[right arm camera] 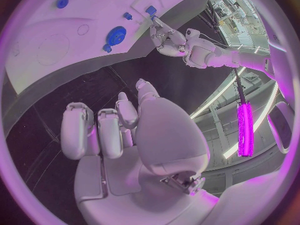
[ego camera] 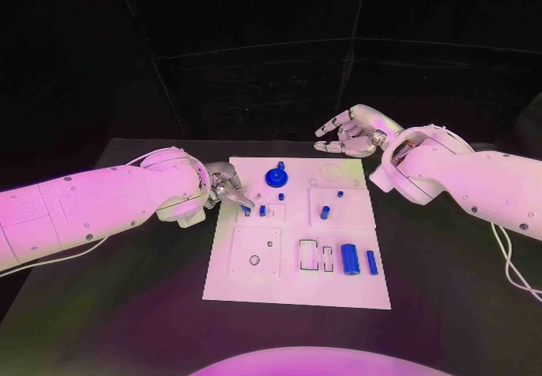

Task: Assemble the parts on the task board

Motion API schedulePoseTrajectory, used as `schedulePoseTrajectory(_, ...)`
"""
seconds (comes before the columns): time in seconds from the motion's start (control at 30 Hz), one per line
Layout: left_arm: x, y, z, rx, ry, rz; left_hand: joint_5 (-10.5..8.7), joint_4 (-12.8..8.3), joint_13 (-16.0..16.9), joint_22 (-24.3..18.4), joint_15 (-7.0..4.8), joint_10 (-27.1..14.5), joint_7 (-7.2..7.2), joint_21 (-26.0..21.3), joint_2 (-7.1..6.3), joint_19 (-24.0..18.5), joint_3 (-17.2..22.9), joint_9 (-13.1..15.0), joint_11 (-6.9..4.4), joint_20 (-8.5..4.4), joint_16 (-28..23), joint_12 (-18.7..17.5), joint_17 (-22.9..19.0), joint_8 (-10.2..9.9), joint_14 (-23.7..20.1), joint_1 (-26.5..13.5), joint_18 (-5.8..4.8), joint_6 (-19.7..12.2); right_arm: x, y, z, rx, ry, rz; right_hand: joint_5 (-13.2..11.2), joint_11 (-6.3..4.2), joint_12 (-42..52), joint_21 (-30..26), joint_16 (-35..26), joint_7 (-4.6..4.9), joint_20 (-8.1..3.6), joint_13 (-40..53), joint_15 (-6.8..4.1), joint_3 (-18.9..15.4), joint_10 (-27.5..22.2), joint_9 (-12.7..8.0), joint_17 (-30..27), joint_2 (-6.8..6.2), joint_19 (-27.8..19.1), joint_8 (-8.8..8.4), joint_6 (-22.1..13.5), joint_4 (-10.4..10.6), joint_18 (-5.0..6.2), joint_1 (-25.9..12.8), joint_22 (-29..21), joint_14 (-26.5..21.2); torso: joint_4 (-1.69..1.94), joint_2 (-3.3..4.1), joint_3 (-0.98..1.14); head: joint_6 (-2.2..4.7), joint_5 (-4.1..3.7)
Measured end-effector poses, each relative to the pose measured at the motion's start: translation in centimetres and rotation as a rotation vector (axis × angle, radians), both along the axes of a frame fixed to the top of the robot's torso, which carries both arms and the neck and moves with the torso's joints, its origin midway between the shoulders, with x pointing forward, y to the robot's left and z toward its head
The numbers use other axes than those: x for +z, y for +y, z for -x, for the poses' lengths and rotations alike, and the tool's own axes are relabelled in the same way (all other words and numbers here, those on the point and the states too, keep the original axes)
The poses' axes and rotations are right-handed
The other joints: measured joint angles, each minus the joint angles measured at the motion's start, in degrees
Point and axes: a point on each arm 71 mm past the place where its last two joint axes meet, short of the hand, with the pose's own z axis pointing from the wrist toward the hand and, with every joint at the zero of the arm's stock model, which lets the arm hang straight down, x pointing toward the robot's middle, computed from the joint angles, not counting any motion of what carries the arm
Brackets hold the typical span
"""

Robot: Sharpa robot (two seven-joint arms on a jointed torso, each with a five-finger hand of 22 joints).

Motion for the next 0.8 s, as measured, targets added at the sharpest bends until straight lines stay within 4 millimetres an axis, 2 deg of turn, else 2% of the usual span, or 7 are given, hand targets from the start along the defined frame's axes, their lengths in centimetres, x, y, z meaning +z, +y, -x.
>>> schedulePoseTrajectory(0.8,-0.42,-0.17,0.23,-0.023,0.010,-0.043,-0.02,0.09,-0.06,-0.01,-0.20,0.29,-0.01,0.00,-0.49,0.00,0.10,0.02,-0.26,0.00,0.00,0.00,0.00,0.01,0.20,-0.66,0.00,0.01,0.00,-0.05,0.01,0.000,0.000,0.000,0.00,0.00,0.00,0.00,0.00,0.00,0.00,0.00,0.00,0.00,0.00,0.00,-0.01,0.00,0.00,0.00,0.00,0.00,0.00,0.00,0.00,0.00,0.00,0.01,0.03,-0.36,0.08)
